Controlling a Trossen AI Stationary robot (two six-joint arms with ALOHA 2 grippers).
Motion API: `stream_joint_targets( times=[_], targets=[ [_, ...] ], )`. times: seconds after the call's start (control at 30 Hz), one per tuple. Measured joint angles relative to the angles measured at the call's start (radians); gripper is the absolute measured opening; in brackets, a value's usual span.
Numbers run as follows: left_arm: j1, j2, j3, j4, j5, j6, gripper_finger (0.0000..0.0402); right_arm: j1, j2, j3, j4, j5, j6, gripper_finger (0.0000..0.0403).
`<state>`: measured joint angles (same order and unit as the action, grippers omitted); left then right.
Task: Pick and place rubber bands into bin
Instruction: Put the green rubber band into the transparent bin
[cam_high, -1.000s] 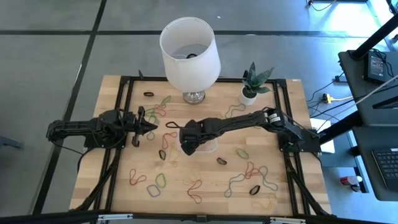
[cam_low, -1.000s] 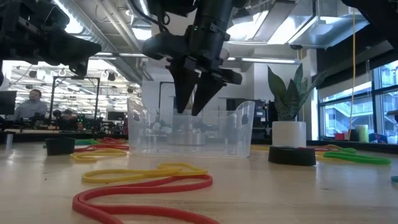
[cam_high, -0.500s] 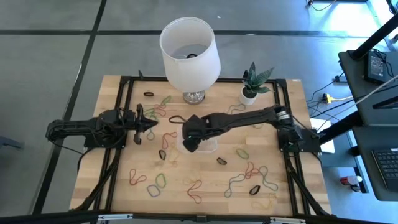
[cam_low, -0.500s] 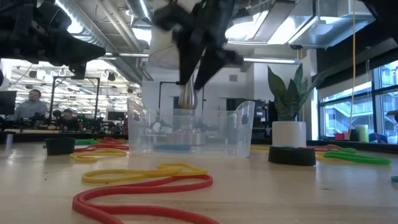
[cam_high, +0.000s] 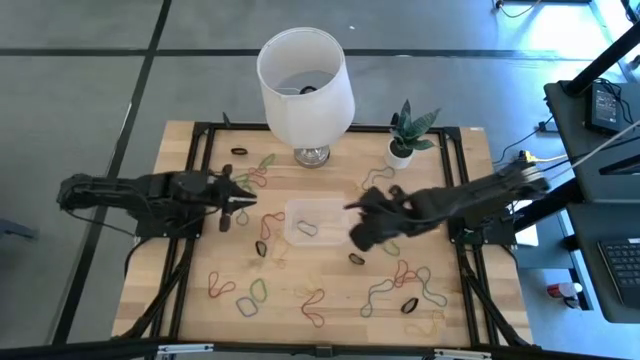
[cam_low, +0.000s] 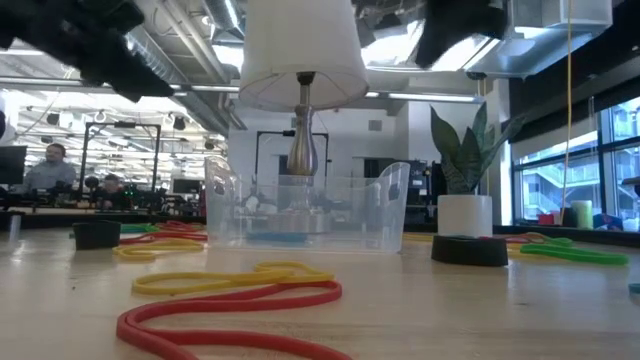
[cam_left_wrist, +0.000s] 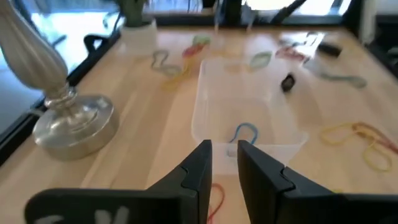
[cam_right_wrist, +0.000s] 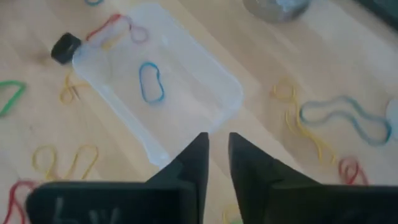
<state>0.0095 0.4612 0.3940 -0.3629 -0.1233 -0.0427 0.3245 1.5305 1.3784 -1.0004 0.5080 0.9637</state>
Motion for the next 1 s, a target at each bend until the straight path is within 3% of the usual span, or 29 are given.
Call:
stream_joint_targets(
  times=[0.17, 0.33, 0.53, 0.73, 0.83, 1.0],
  targets=[
    [-0.03, 0.196, 0.124, -0.076, -0.139, -0.089, 0.0072, 0.057, -0.193, -0.289, 0.212, 0.007, 0.023, 0.0022],
    [-0.005, 0.358, 0.253, -0.207, -0.218, -0.274, 0.0073, 0.087, -0.359, -0.547, 0.451, 0.0, -0.029, 0.0005],
    [0.112, 0.516, 0.365, -0.466, -0.215, -0.538, 0.0082, 0.052, -0.512, -0.784, 0.721, -0.147, -0.153, 0.0011],
    [0.306, 0.618, 0.36, -0.63, -0.125, -0.711, 0.0124, -0.005, -0.584, -0.866, 0.759, -0.169, -0.163, 0.0011],
    [0.41, 0.678, 0.349, -0.631, -0.062, -0.698, 0.014, -0.026, -0.594, -0.873, 0.75, -0.169, -0.186, 0.0012],
    [0.542, 0.784, 0.349, -0.599, -0.05, -0.593, 0.0146, -0.046, -0.59, -0.873, 0.768, -0.169, -0.165, 0.0012]
  ],
)
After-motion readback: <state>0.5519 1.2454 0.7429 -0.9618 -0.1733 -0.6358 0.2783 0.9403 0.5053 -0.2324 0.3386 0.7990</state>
